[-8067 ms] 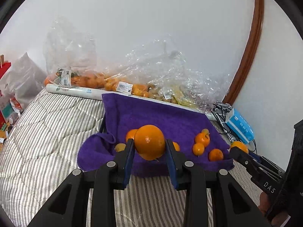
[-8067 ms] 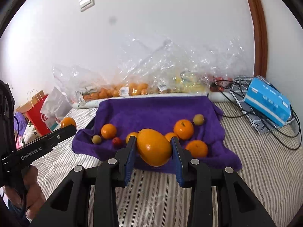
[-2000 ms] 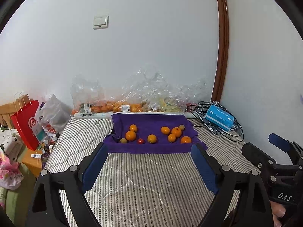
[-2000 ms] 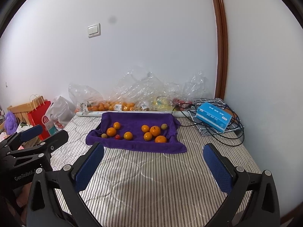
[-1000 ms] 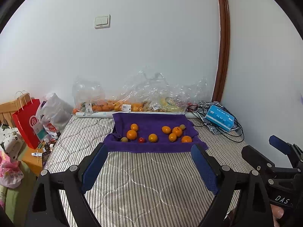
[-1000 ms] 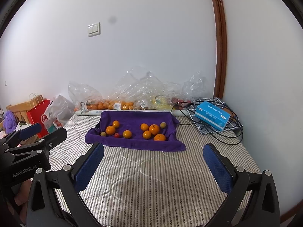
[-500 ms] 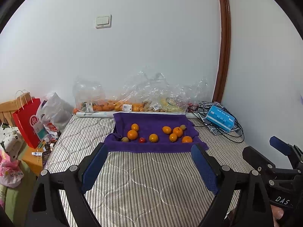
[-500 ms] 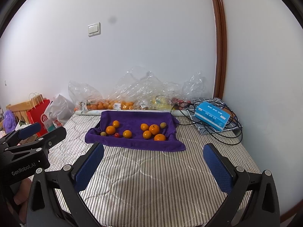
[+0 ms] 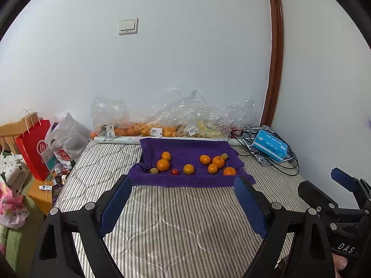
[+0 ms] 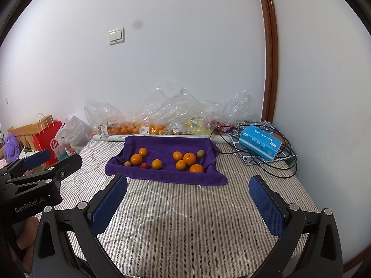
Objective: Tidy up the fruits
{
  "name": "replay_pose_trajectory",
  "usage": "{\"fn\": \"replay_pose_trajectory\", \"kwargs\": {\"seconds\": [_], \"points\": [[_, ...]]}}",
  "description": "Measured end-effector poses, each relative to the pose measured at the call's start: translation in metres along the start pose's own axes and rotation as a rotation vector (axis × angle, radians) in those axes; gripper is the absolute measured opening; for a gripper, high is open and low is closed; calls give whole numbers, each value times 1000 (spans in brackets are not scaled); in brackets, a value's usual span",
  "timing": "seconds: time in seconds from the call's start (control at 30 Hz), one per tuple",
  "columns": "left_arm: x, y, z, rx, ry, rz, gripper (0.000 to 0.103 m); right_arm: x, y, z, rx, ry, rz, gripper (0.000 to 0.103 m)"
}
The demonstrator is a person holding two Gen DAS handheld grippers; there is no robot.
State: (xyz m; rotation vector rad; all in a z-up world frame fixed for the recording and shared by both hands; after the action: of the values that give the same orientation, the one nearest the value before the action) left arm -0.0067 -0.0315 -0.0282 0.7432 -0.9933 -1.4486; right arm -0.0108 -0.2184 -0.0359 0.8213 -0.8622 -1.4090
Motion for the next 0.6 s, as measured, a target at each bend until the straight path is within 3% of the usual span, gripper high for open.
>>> {"fn": "replay_pose_trajectory", "kwargs": {"seconds": [0.6], "points": [[-1, 1, 3, 5, 11, 9, 89, 1, 0, 2, 9, 5, 5, 103]]}}
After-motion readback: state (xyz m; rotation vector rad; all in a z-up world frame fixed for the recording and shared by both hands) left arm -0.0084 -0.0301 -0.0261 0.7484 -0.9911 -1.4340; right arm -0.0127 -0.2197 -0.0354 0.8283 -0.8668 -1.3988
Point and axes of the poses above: each gripper's, at about its wrist camera, not at the fingertips, and z roughly against the way its jaws point, x to its right, y to its top, the point moved 3 cm from there along -z, roughly the way its jaws point, and after that the axes turned 10 degrees about -y, right-handed, at the moved point
